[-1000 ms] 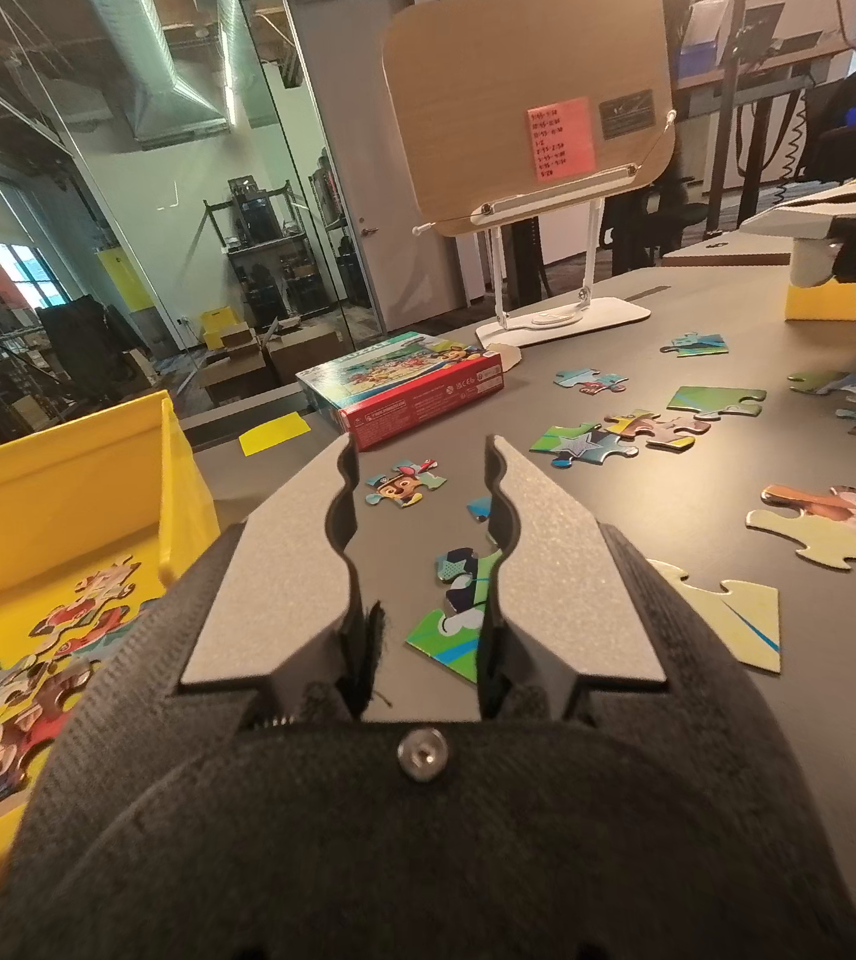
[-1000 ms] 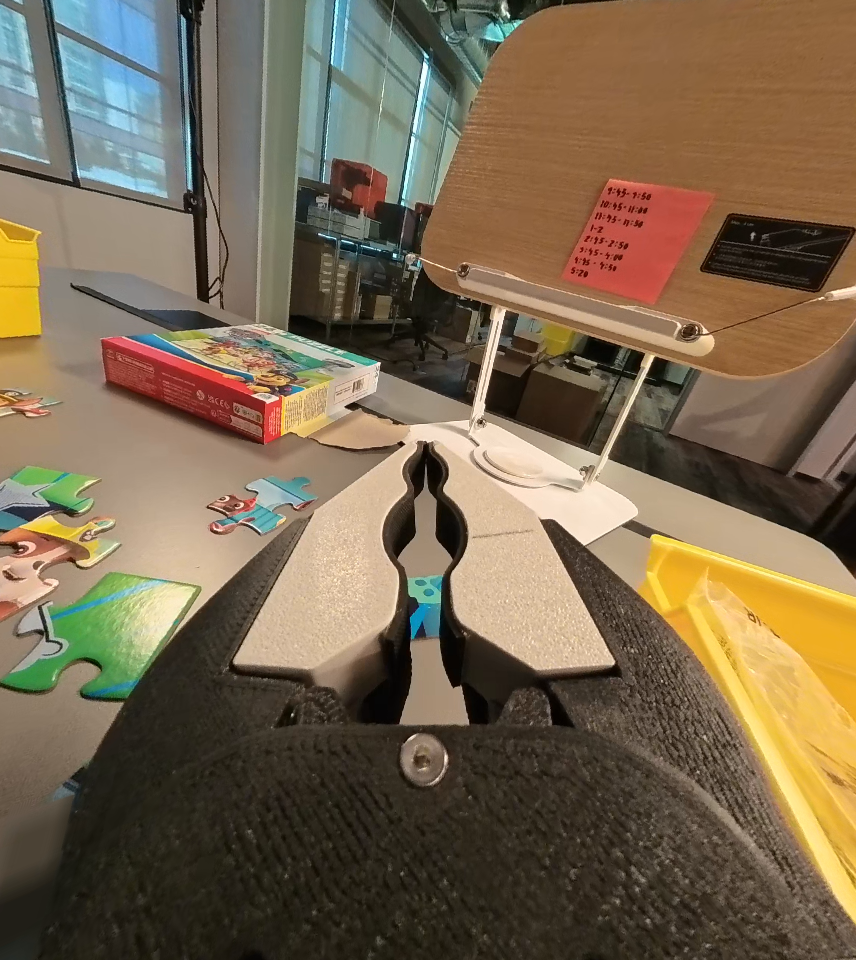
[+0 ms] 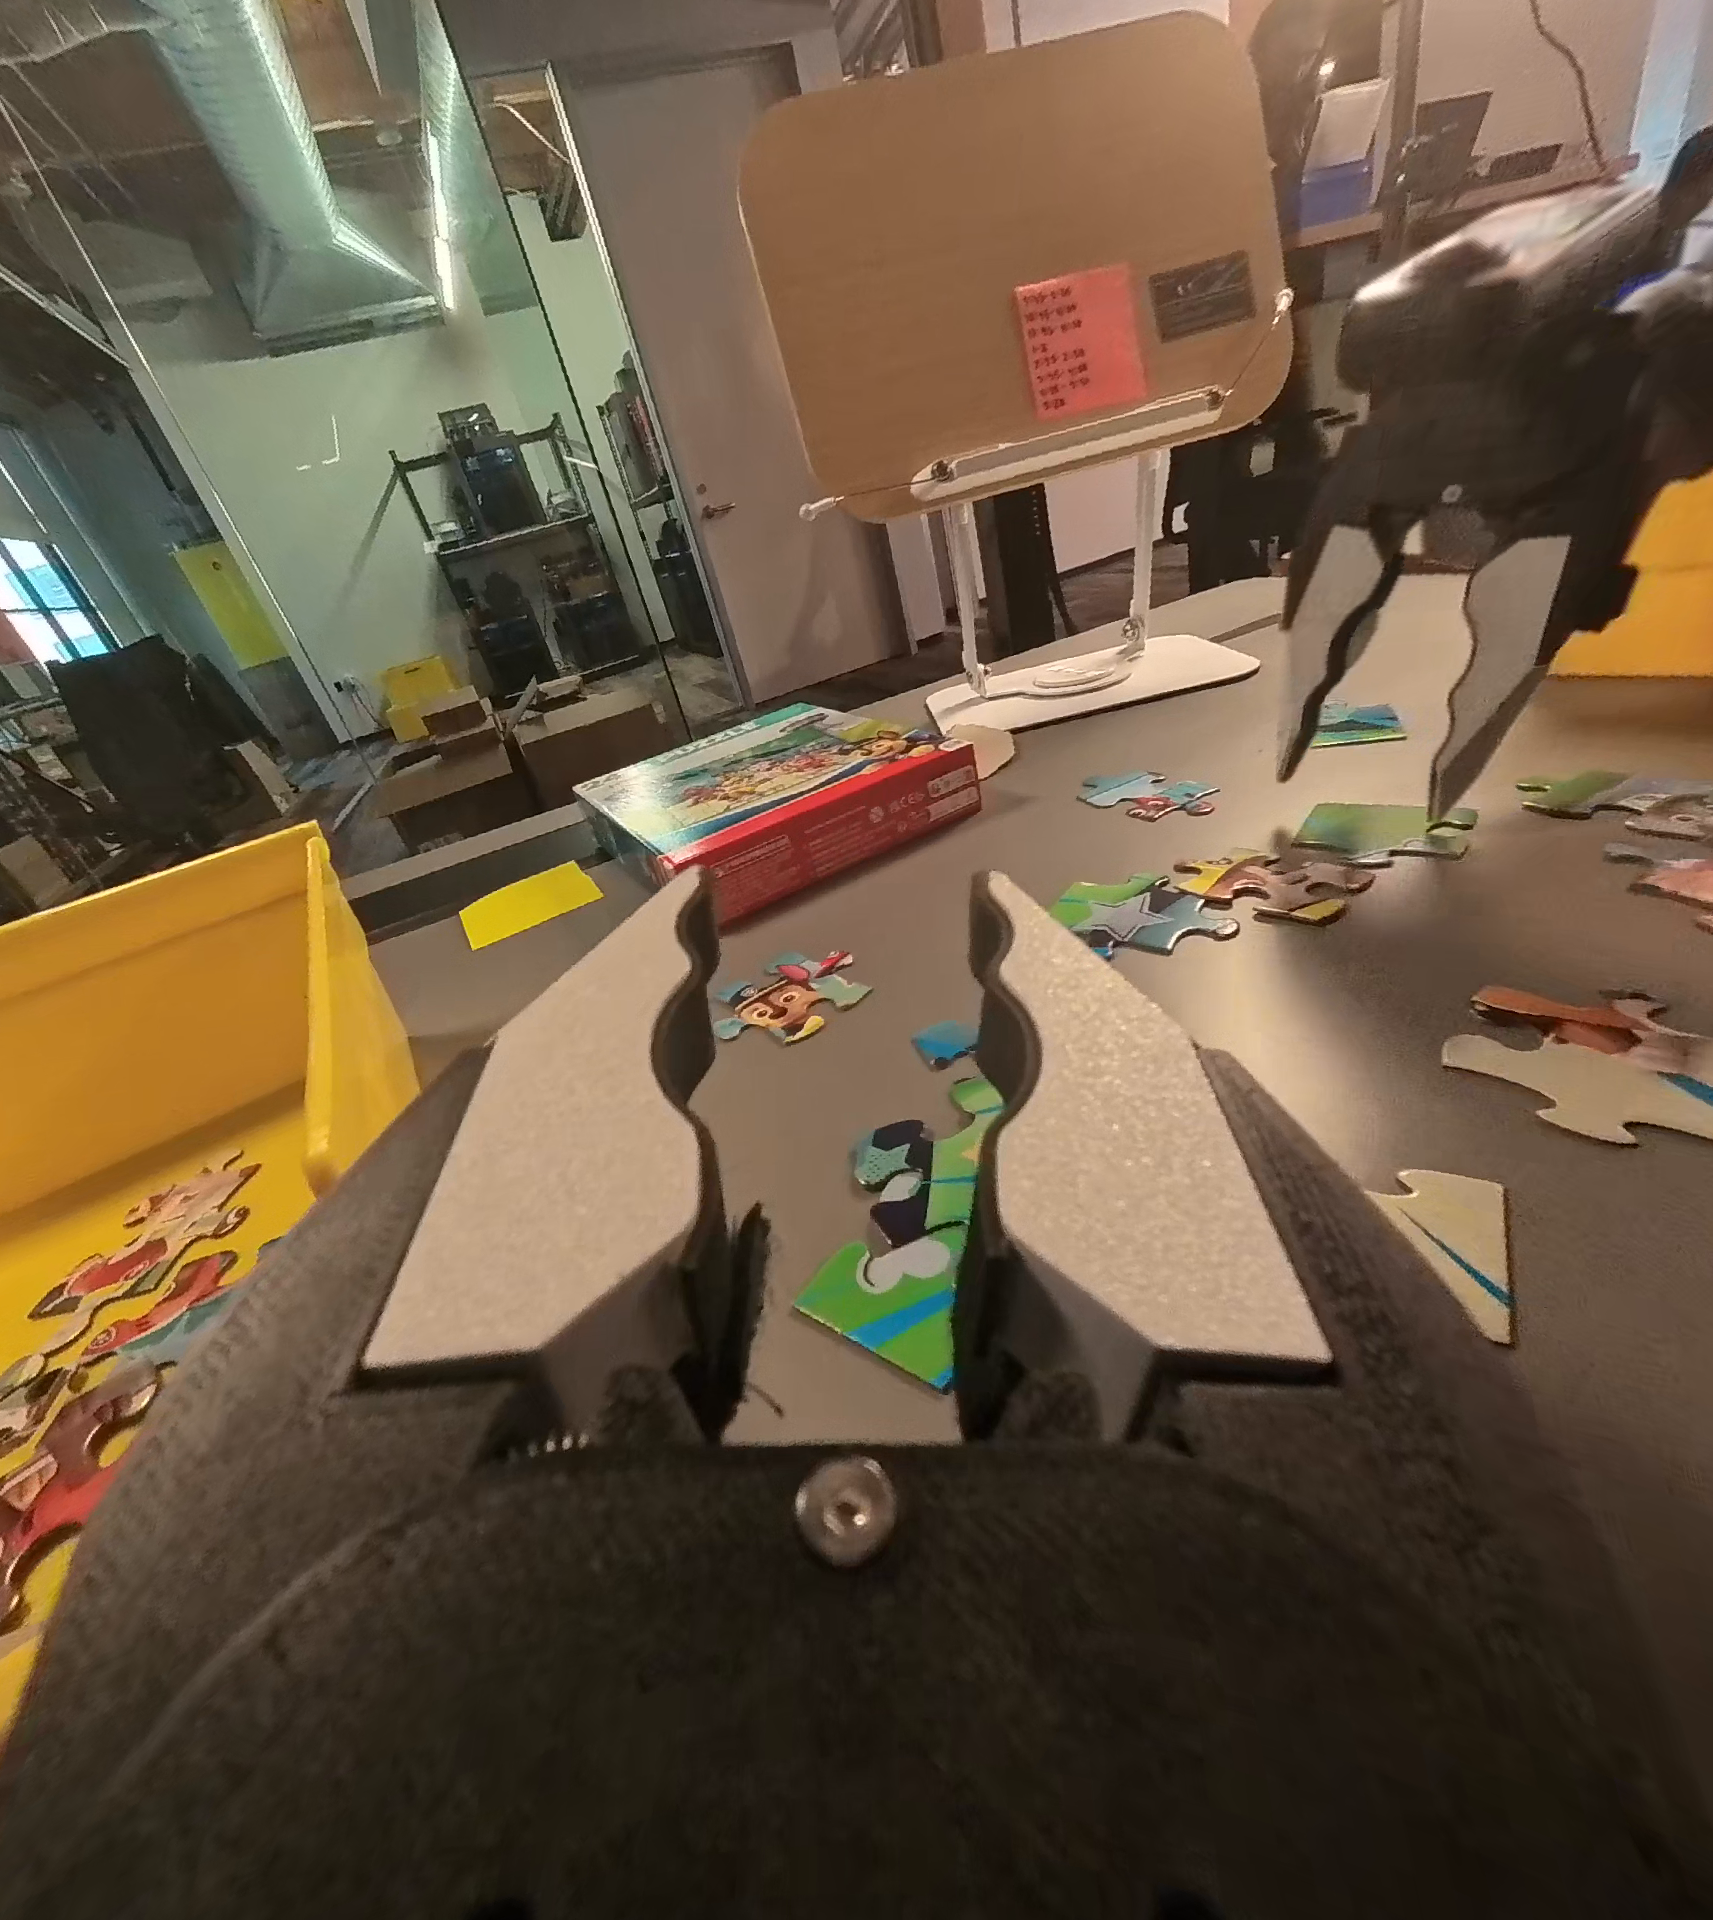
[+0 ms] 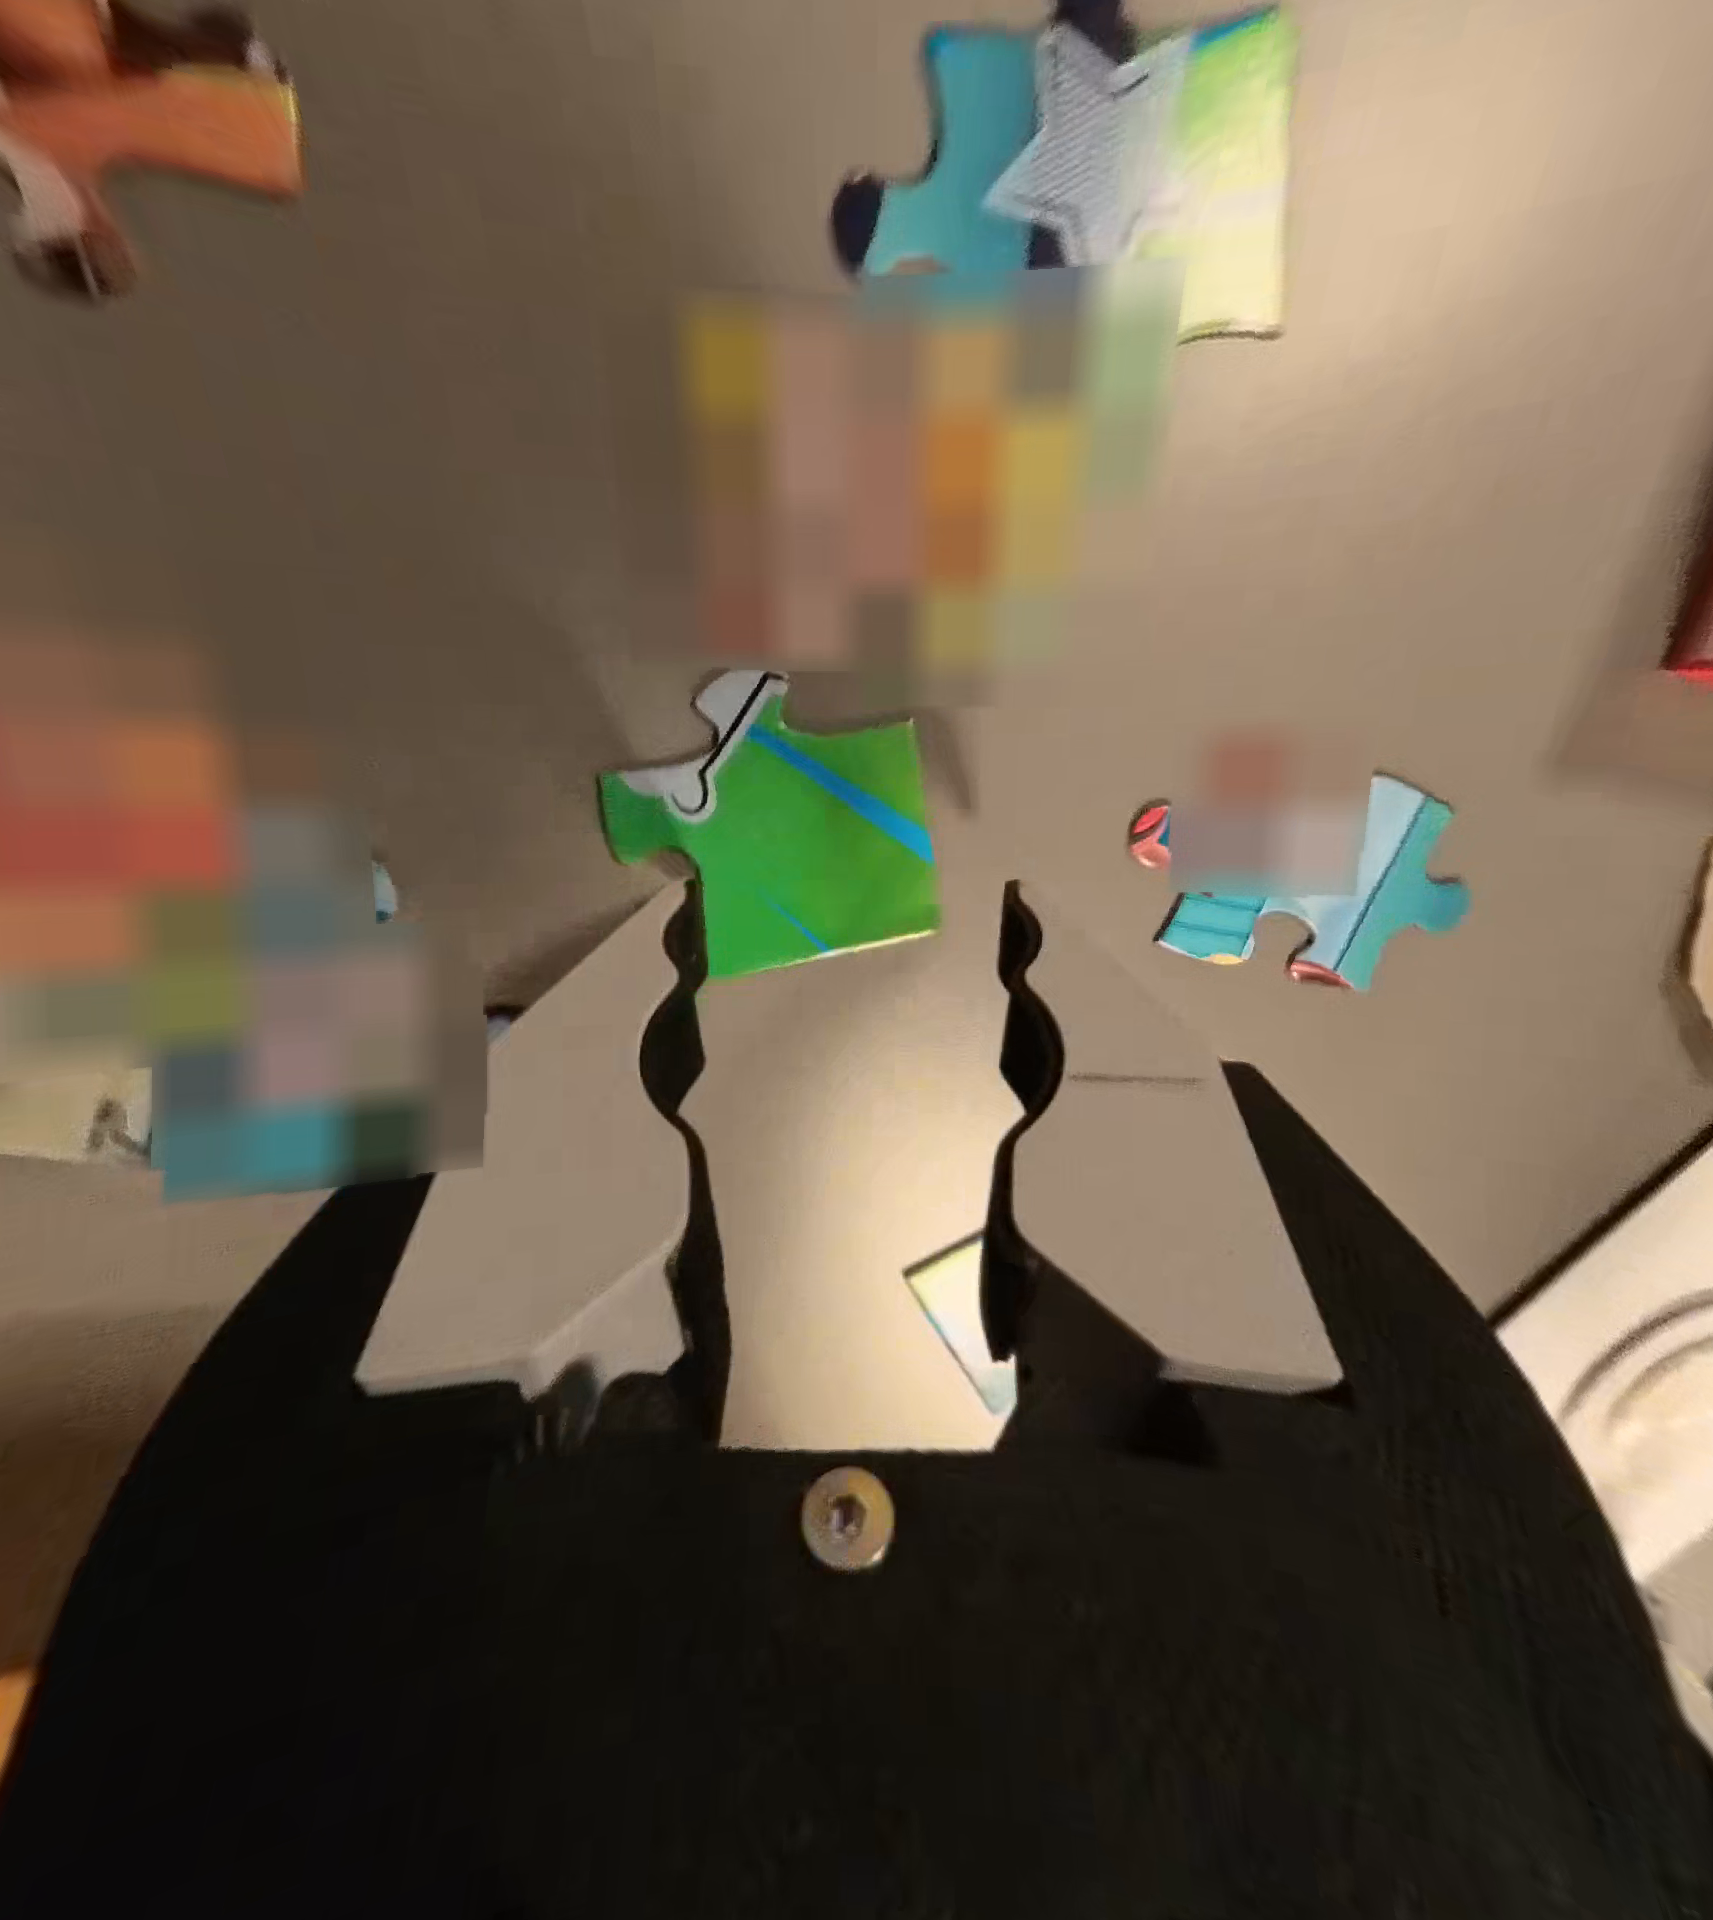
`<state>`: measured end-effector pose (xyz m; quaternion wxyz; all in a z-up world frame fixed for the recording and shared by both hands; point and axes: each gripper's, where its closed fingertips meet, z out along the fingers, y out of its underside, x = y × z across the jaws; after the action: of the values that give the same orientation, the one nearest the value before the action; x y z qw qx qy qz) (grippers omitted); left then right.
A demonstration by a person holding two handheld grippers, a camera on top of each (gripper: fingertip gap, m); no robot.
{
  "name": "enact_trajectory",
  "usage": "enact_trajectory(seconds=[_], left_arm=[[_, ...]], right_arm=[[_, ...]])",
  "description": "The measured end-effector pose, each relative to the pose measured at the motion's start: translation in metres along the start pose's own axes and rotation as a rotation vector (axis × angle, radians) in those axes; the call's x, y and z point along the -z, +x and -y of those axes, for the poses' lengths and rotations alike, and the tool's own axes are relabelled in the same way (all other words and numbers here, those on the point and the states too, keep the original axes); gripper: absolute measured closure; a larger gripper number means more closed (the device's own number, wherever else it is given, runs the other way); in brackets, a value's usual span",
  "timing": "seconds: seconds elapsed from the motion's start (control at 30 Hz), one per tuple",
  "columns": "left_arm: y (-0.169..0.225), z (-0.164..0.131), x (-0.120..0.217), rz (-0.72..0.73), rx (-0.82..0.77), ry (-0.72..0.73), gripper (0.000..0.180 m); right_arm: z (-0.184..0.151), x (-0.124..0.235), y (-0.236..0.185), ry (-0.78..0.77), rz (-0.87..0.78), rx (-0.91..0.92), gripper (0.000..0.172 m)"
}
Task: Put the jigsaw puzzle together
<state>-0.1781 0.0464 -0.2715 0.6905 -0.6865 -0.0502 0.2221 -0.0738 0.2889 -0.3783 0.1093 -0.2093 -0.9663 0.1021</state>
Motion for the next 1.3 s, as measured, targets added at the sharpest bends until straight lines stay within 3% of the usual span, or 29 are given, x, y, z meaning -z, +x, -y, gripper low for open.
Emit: enact_trajectory(seconds=[0.4,0.53,0.73,0.77,0.8,1.07,1.3], left_arm=[[0.000,0.008,0.006,-0.001,0.014,0.042,0.133],[0.001,0.010,0.007,-0.002,0.014,0.051,0.133],[0.000,0.012,0.009,0.001,0.017,0.062,0.133],[0.000,0.012,0.009,-0.001,0.020,0.063,0.133],[0.000,0.012,0.009,-0.002,0.022,0.064,0.133],[0.002,0.012,0.009,-0.008,0.022,0.065,0.133],[0.003,0.010,0.008,-0.014,0.018,0.055,0.133]], right_arm=[[0.002,-0.008,-0.008,-0.151,0.163,0.092,0.118],[0.005,-0.009,-0.010,-0.150,0.174,0.046,0.128],[0.004,-0.008,-0.010,-0.164,0.144,-0.039,0.130],[0.003,-0.007,-0.008,-0.164,0.122,-0.033,0.156],[0.003,-0.005,-0.004,-0.160,0.086,-0.023,0.165],[-0.015,0.003,0.001,-0.154,0.043,-0.139,0.150],[0.008,0.005,0.035,-0.004,-0.021,-0.313,0.139]])
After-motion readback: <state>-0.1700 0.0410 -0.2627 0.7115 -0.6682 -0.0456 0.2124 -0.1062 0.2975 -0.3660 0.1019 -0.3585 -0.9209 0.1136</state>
